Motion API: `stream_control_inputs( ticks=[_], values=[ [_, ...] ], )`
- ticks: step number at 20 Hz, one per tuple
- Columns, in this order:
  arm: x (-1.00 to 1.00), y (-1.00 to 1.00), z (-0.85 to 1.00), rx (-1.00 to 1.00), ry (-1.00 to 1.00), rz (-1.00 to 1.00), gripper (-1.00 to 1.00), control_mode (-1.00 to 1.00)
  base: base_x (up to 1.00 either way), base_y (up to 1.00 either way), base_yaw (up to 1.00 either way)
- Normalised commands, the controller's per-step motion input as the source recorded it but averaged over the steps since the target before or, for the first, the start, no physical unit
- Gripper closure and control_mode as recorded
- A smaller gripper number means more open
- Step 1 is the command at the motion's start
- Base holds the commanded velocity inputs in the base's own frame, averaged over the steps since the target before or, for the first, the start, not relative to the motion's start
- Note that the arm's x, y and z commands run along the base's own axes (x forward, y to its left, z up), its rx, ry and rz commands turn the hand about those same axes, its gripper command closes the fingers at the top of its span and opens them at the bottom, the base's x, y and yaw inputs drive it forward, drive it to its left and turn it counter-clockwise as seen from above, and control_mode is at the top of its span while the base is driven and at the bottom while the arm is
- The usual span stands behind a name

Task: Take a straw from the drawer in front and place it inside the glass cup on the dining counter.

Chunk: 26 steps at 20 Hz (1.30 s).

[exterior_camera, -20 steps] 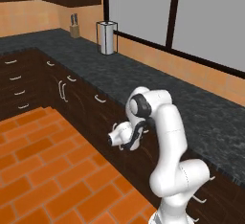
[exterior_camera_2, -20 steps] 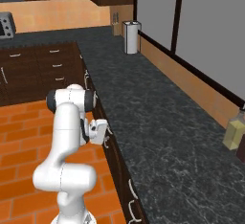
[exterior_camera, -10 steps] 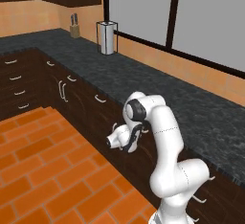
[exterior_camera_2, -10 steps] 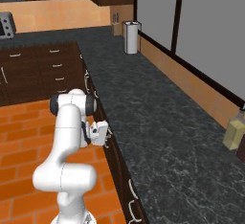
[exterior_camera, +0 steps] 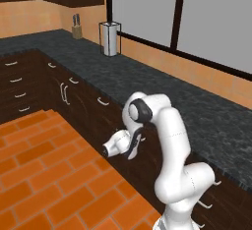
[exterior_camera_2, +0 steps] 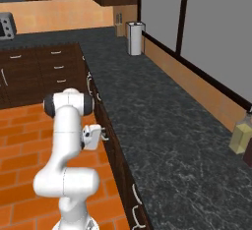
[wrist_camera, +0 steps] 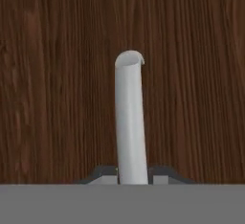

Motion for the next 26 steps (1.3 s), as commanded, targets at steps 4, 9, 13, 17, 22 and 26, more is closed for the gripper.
stream_control_inputs(
  ticks=[4,9,13,17,22,26],
  values=[
    [-0.75,0.97,0.0,0.09,0.03,0.14,1.0,-1.0,0.0,0.0,0.0],
    [-0.72,1.0,0.03,0.09,0.08,0.14,1.0,-1.0,0.0,0.0,0.0],
    [-0.7,1.0,0.08,0.11,0.13,0.13,1.0,-1.0,0.0,0.0,0.0],
    [-0.67,1.0,0.13,0.12,0.14,0.14,1.0,-1.0,0.0,0.0,0.0],
    [-0.54,0.89,0.13,0.14,0.11,0.11,-1.0,-1.0,0.0,0.0,0.0],
    [-0.57,0.06,0.72,0.31,0.03,0.02,-1.0,-1.0,0.0,0.0,0.0]
  ],
)
